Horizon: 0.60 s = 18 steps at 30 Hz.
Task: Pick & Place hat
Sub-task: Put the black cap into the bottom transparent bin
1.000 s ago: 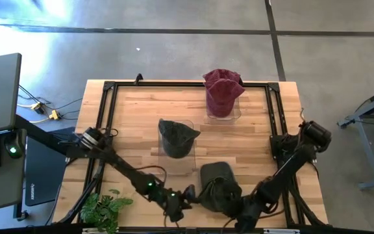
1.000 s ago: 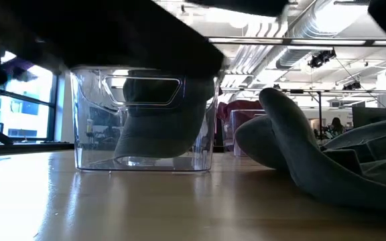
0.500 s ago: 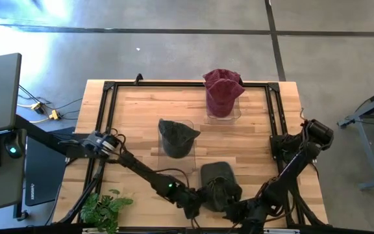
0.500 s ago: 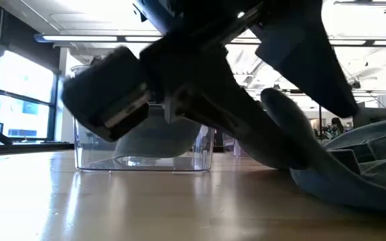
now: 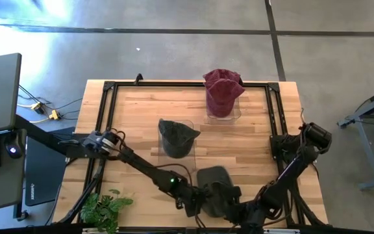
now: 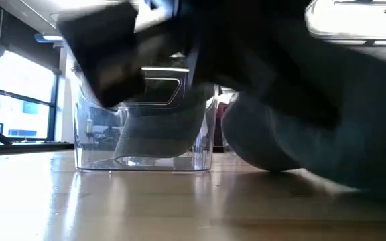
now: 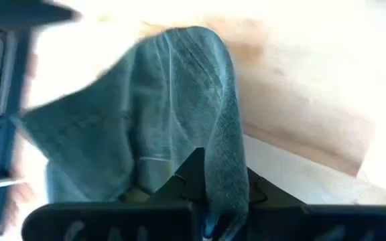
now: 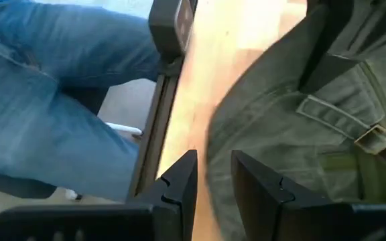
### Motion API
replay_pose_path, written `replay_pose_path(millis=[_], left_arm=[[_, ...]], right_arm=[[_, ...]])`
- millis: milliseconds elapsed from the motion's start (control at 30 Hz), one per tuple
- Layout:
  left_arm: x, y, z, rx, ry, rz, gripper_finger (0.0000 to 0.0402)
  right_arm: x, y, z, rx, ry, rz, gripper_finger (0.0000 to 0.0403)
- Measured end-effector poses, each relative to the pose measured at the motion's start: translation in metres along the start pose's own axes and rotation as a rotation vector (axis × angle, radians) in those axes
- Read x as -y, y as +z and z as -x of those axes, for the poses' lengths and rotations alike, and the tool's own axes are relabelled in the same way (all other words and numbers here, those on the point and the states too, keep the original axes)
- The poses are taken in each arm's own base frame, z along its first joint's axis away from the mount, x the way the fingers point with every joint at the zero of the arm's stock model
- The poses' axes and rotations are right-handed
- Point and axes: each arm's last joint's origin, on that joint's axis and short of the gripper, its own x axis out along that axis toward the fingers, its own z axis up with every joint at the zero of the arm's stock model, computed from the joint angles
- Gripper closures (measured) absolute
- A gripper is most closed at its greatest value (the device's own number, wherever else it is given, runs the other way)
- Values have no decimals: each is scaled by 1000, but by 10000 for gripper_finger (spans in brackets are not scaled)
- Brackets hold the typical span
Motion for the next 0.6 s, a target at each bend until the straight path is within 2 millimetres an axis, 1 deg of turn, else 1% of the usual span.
replay_pose_path(millis=[100,200,233,300,400,500,567,600], left_arm=[[-7,1,12,10,4,24,394],[-14,-7,12,3,13,79,394],[-17,-10,12,-6,15,98,393],[-22,-16,18,-21,15,132,396],[-36,-21,24,10,47,177,398],[-35,-26,22,-4,23,208,397],[-36,-25,25,1,28,208,399],[-37,-24,27,6,35,209,399]], right_arm=[[4,3,-2,6,-11,-5,314],[5,5,-3,11,-10,34,298],[4,4,-4,13,-9,44,288],[2,2,-6,17,-27,65,263],[1,-5,-16,1,-54,88,218],[-1,-16,-31,-23,-94,162,178],[-1,-22,-38,-7,-169,196,166],[-1,-23,-39,7,-194,202,165]])
